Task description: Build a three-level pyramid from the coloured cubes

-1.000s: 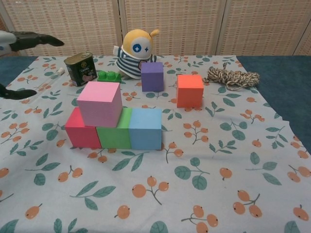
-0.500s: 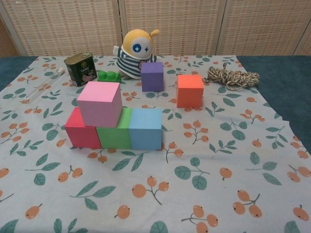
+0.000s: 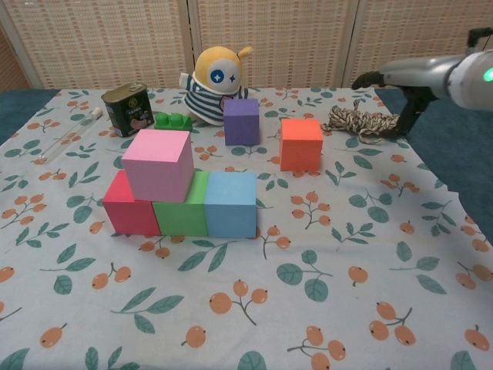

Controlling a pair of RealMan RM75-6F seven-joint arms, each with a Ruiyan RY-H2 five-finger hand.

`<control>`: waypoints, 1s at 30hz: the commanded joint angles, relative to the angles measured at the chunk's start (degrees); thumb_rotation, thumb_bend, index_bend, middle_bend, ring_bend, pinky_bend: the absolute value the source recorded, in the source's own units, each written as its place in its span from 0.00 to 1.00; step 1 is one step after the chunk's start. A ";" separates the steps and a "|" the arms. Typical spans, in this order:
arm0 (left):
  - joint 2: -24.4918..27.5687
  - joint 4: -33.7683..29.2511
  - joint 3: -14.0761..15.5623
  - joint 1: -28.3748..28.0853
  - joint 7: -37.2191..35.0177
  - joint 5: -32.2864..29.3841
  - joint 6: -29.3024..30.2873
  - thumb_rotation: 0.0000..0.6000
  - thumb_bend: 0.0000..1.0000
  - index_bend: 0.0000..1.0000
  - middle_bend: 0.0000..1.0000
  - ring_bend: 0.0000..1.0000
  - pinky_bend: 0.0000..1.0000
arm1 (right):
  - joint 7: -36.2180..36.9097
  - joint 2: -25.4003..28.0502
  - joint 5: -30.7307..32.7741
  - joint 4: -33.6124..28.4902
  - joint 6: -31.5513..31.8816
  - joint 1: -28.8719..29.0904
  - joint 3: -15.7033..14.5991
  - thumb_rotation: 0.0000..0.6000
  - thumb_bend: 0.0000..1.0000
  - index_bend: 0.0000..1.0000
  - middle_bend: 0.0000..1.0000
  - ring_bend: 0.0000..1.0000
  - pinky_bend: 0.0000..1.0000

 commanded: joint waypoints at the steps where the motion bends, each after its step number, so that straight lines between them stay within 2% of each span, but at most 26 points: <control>1: -0.06 0.25 -0.16 0.06 -0.14 -0.03 -0.37 1.00 0.32 0.00 0.02 0.00 0.06 | -5.82 -7.83 9.56 7.79 -0.46 8.13 0.48 1.00 0.25 0.00 0.00 0.00 0.00; 8: -0.37 0.73 -0.74 0.01 0.16 -0.37 -1.71 1.00 0.32 0.00 0.03 0.00 0.06 | -5.48 -15.61 14.03 18.80 -1.08 12.72 0.95 1.00 0.25 0.00 0.00 0.00 0.00; 15: -0.41 0.56 -1.15 0.30 0.57 -0.43 -2.00 1.00 0.32 0.00 0.03 0.00 0.06 | -4.55 -19.97 15.46 25.21 -2.15 14.76 1.49 1.00 0.25 0.03 0.00 0.00 0.00; 20: -0.37 0.41 -1.21 0.26 0.91 -0.36 -2.72 1.00 0.32 0.00 0.03 0.00 0.06 | -2.99 -21.38 15.09 26.78 -2.01 14.86 1.94 1.00 0.25 0.25 0.00 0.00 0.00; 22: -0.36 0.28 -1.22 0.25 1.11 -0.32 -3.01 1.00 0.32 0.00 0.03 0.00 0.06 | -2.40 -22.16 14.23 27.62 -1.39 14.87 1.94 1.00 0.25 0.32 0.03 0.00 0.00; 24: -0.39 0.25 -1.28 0.26 1.26 -0.29 -3.16 1.00 0.32 0.00 0.03 0.00 0.06 | -1.41 -23.35 12.83 28.85 -0.19 14.79 2.04 1.00 0.26 0.42 0.10 0.01 0.02; 27: -0.34 0.07 -1.34 0.39 1.32 -0.14 -3.08 1.00 0.32 0.00 0.03 0.00 0.06 | -0.61 -24.54 12.19 30.01 0.48 14.61 2.44 1.00 0.33 0.54 0.21 0.05 0.06; 30: -0.21 -0.13 -1.49 0.49 1.16 -0.09 -3.04 1.00 0.32 0.00 0.03 0.00 0.06 | 0.16 -24.59 10.81 29.47 1.60 14.45 3.11 1.00 0.42 0.61 0.25 0.07 0.08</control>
